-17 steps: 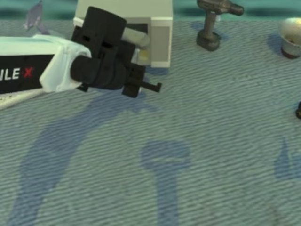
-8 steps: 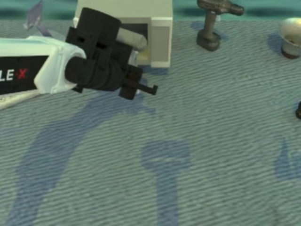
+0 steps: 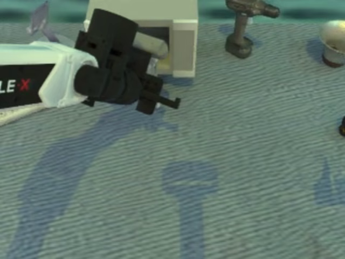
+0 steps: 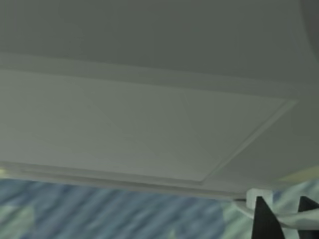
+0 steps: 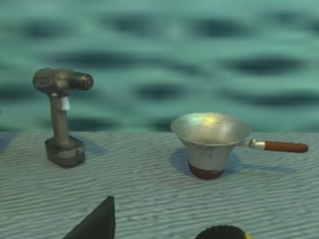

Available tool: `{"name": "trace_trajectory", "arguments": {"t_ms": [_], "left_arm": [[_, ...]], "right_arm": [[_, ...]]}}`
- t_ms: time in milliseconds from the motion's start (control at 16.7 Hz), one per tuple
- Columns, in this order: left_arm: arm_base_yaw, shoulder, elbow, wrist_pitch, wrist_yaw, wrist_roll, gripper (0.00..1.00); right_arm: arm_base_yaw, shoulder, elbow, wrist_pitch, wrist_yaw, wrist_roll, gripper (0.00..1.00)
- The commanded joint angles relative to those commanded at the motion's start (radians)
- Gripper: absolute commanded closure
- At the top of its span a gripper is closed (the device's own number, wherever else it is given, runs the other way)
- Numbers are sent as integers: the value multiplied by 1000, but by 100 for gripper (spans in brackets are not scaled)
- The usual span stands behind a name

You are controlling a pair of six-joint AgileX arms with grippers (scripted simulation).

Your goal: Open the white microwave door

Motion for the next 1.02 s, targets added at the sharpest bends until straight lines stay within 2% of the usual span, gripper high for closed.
{"name": "trace_trajectory", "arguments": {"t_ms": [720,1020], "left_arm": [[0,0,0,0,0,0,100],[6,-11,-14,0,28,24,100]], "right_arm": [[0,0,0,0,0,0,0],[0,0,0,0,0,0,0]]}}
